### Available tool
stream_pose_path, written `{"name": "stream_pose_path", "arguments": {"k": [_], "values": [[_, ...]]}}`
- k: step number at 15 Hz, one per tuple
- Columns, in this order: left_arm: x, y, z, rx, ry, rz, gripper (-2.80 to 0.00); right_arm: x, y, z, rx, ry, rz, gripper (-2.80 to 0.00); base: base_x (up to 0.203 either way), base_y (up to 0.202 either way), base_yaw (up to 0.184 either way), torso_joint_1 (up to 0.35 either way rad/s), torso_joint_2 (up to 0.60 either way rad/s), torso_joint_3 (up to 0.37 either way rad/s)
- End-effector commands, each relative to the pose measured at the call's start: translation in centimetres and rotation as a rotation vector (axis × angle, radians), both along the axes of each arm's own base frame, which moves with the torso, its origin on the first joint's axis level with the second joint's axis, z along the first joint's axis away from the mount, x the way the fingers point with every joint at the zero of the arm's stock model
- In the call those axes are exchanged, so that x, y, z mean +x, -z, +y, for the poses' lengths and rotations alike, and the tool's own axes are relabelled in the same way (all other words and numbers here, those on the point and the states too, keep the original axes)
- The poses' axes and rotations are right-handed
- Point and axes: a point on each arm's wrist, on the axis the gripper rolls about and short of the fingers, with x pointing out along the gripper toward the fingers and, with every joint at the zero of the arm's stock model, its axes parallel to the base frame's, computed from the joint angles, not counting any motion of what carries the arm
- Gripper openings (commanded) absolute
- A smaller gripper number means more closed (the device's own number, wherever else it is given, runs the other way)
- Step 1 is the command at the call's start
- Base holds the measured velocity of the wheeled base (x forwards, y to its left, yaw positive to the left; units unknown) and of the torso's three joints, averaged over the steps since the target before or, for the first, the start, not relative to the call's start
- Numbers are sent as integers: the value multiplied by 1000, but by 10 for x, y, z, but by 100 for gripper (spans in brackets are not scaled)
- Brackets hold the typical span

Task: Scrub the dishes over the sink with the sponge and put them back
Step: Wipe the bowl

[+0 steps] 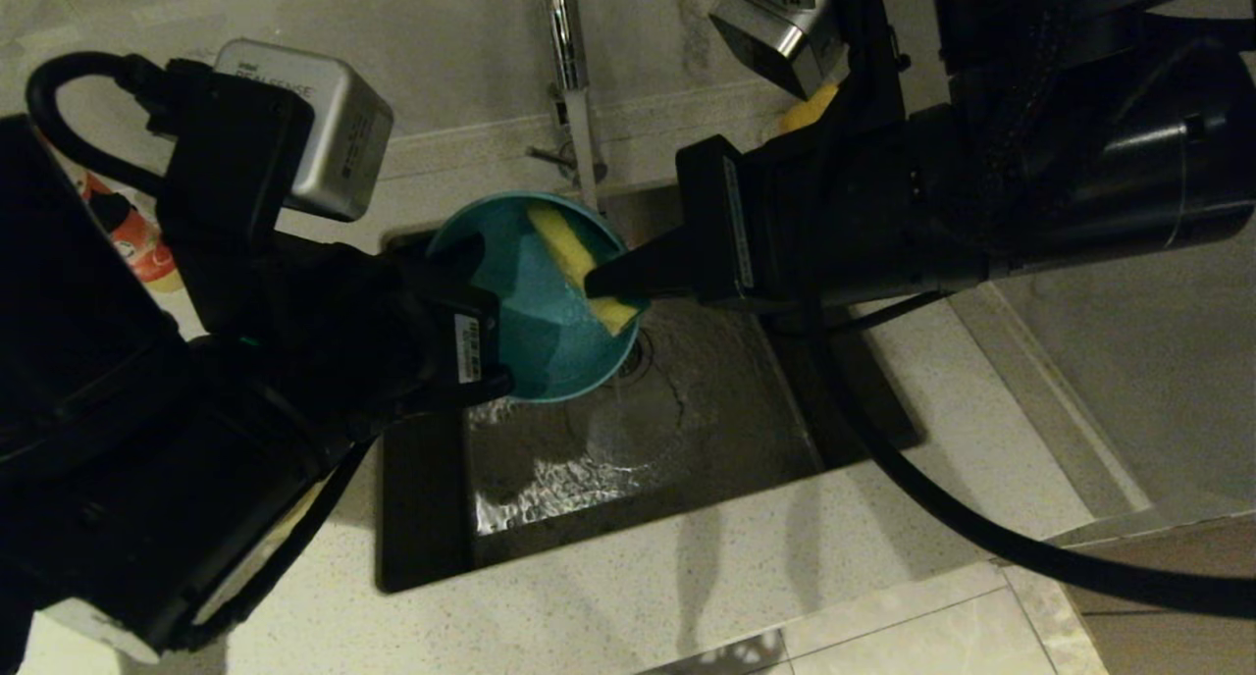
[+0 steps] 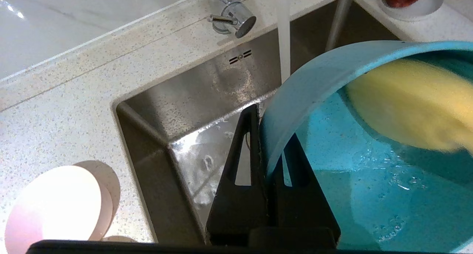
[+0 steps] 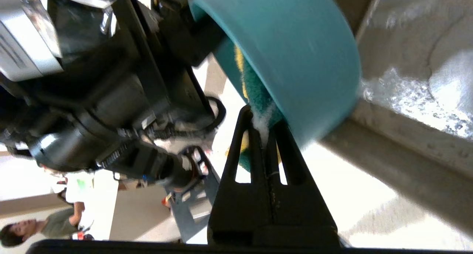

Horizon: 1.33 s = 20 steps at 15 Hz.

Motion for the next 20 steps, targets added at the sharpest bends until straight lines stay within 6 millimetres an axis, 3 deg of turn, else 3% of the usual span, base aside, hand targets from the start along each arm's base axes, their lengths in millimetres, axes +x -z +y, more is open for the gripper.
{"name": "stream_pose_path", "arguments": {"k": [1, 5, 12, 20], "values": [[0, -3, 2, -16, -10, -10, -280, -9, -2, -10, -10, -5, 10, -280, 0, 0, 0, 0, 0, 0], [2, -13, 0, -39, -15, -31, -280, -9, 12, -8, -50, -10, 41, -280, 0, 0, 0, 0, 0, 0], [3, -15, -1, -49, -13, -33, -280, -4, 25, 20, -73, -54, 61, -280, 0, 0, 0, 0, 0, 0], [1, -1, 1, -37, -8, -20, -280, -3, 1, 17, -3, -43, 2, -280, 0, 0, 0, 0, 0, 0]]}}
